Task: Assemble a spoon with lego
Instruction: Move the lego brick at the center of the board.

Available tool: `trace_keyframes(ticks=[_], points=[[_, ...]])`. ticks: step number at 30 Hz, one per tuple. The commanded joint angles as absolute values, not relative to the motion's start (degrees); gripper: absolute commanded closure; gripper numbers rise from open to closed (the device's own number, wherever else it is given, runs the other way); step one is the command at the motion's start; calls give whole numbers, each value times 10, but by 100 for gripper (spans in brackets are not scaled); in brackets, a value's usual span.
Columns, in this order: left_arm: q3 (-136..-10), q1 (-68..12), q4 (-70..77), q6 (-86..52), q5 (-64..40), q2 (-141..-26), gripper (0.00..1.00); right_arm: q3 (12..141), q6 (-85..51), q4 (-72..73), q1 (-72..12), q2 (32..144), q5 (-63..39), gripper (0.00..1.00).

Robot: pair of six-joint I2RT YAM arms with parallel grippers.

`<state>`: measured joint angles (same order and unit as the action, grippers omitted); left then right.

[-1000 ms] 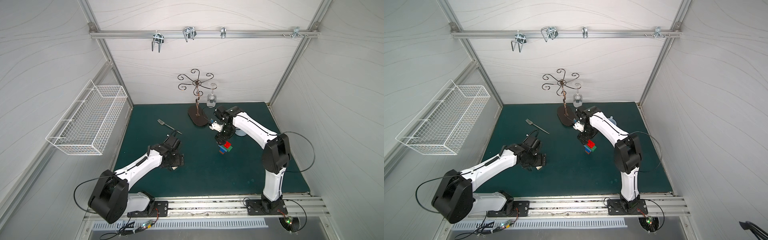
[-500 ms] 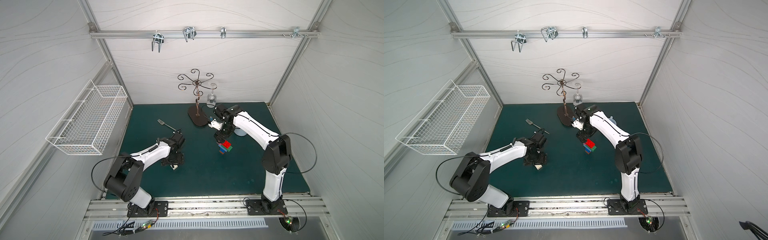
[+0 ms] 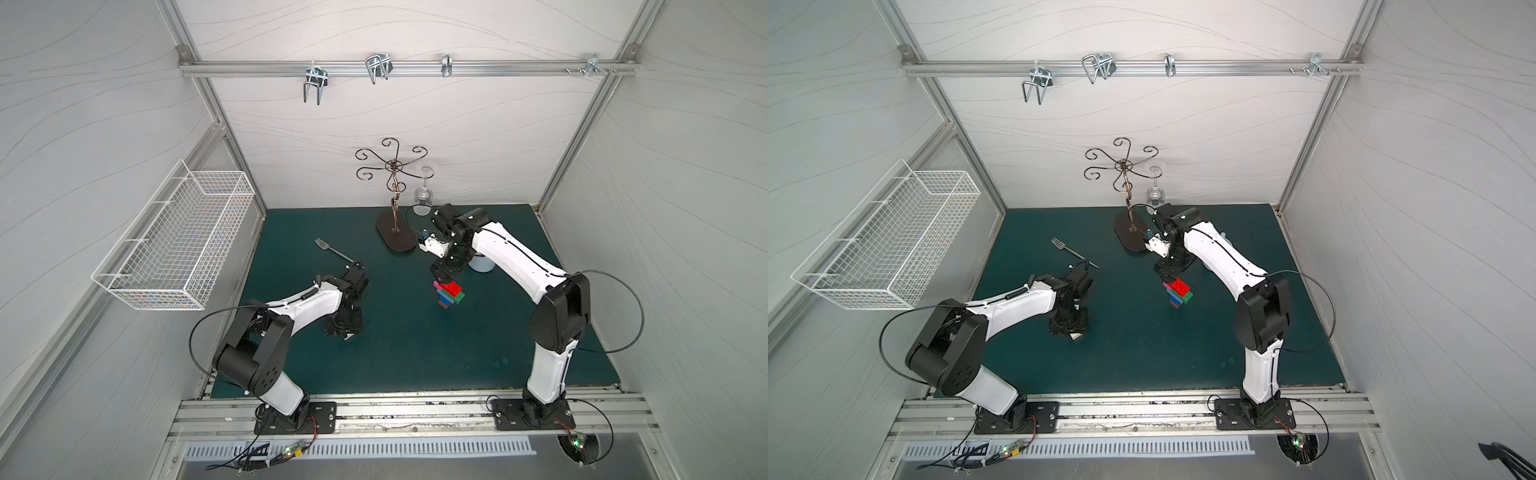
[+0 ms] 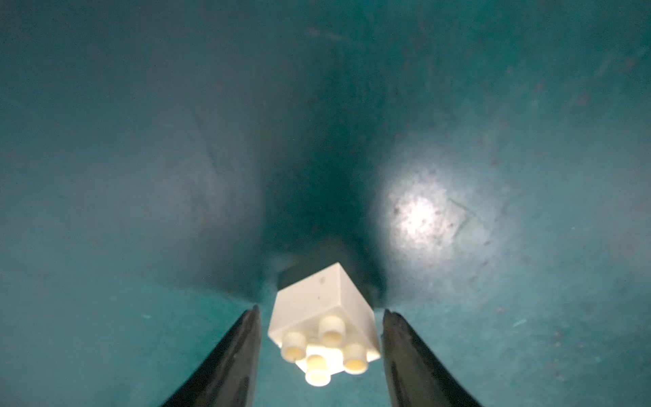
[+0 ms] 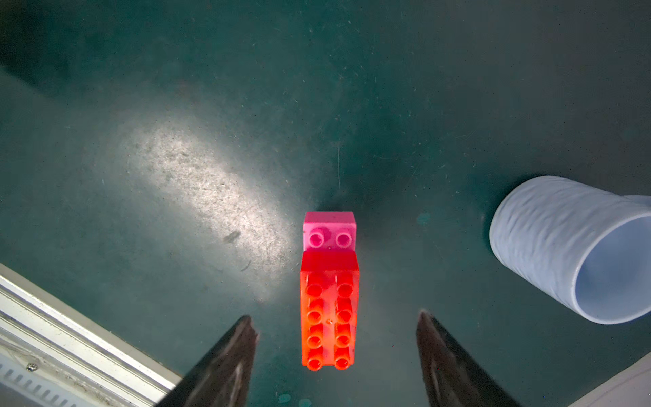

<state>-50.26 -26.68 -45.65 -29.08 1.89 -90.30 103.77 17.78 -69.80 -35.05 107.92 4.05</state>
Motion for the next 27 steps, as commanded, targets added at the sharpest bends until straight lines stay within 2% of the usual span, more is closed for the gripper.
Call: trace_keyframes(ticks=[1, 8, 16, 27], points=[[-497, -267, -475, -296, 6, -880, 45, 1043, 171, -701, -347, 1060, 40, 25], [-501, -268, -466, -298, -3, -879, 59, 1041, 171, -699, -346, 1052, 42, 25], [-555, -294, -461, -284, -27, -900, 62, 1040, 164, -697, -339, 1040, 51, 25], [-712, -370, -461, -272, -49, -1038, 62, 1032, 148, -689, -321, 1019, 69, 25]])
